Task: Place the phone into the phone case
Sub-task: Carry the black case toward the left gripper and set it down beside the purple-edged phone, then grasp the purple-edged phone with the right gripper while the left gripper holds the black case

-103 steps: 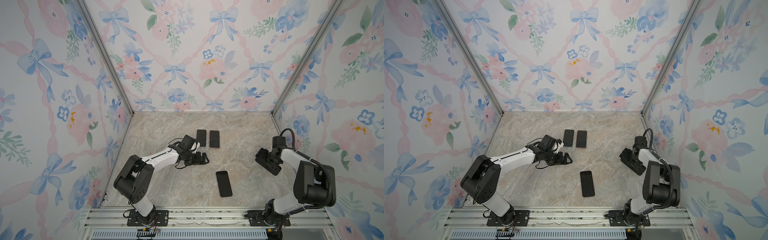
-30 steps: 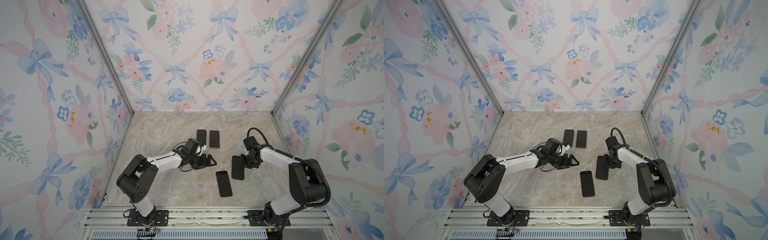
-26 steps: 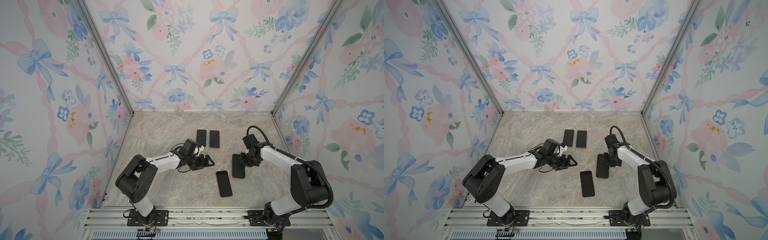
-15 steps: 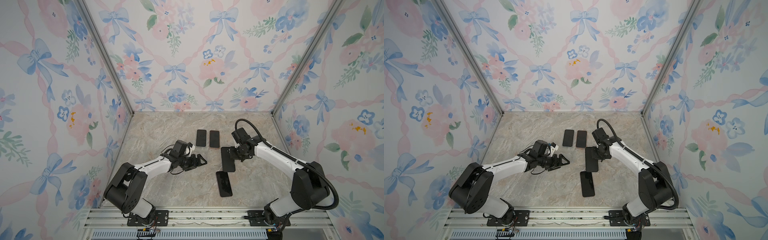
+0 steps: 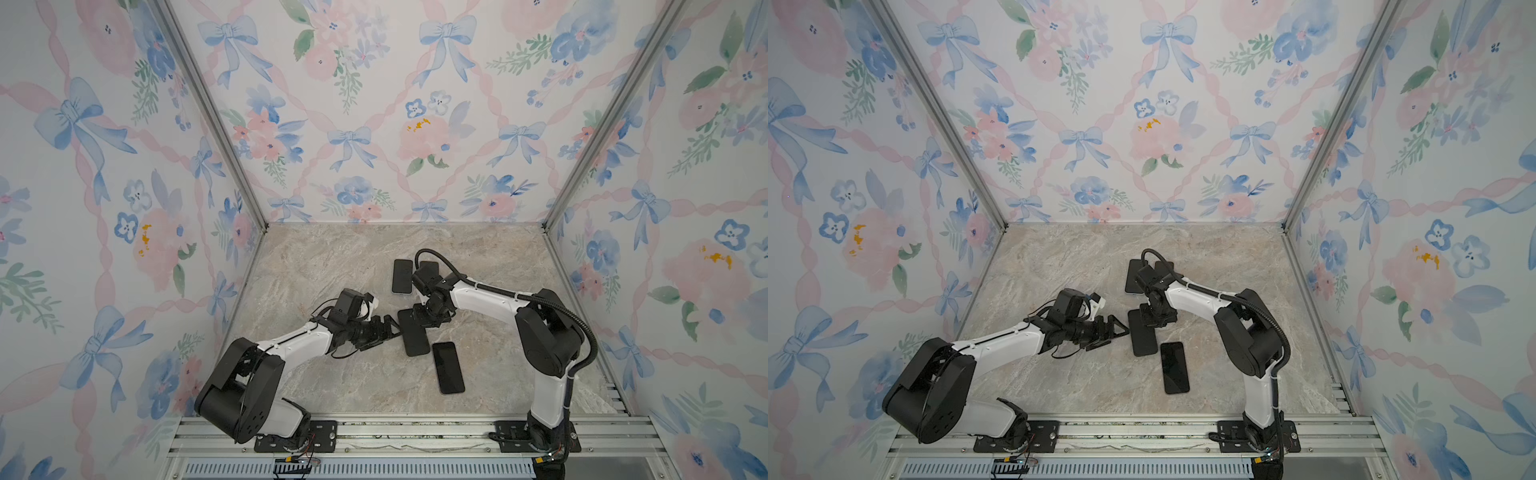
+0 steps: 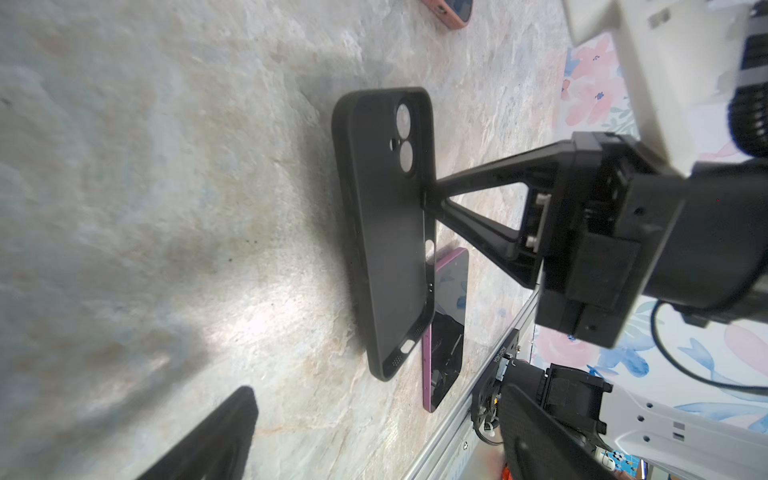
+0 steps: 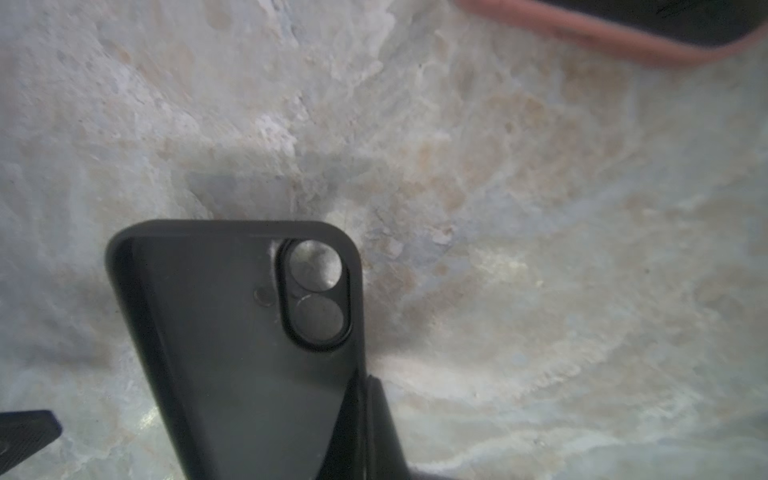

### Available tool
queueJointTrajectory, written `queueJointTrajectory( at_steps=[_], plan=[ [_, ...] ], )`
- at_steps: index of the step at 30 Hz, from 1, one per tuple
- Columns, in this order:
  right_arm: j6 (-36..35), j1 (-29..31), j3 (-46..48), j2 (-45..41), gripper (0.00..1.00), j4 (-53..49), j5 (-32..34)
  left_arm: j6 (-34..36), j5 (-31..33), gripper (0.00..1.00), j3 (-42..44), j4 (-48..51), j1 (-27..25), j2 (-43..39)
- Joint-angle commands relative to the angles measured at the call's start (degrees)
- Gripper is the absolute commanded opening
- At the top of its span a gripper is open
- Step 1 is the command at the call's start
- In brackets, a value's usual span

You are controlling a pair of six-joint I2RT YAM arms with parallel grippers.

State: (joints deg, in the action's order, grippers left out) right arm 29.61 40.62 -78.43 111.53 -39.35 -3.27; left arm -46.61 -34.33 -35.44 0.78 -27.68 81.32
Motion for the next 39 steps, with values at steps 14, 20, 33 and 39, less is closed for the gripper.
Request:
queueJointTrajectory(
  at_steps=[14,20,33,39],
  plan=[
    [2.5,0.6,0.5,-0.7,0.28,-0.6,0.5,0.7,2.5,0.92,-2.3,0.1,-4.4,2.8],
    [4.0,3.5,7.2,-10.0,0.49,-1.9,5.6,-0.2,1.8,0.92,-0.9,0.1,-6.5,2.4],
    [18.7,15.4,27.1,-27.3,0.93,-2.0,15.0,-1.1,0.8,0.92,2.4,-0.2,-10.4,1.8],
    [22.3,19.1,28.7,-23.6,0.97,-1.9,15.3,-0.2,-0.5,0.92,2.5,-0.2,-10.4,2.8]
  ],
)
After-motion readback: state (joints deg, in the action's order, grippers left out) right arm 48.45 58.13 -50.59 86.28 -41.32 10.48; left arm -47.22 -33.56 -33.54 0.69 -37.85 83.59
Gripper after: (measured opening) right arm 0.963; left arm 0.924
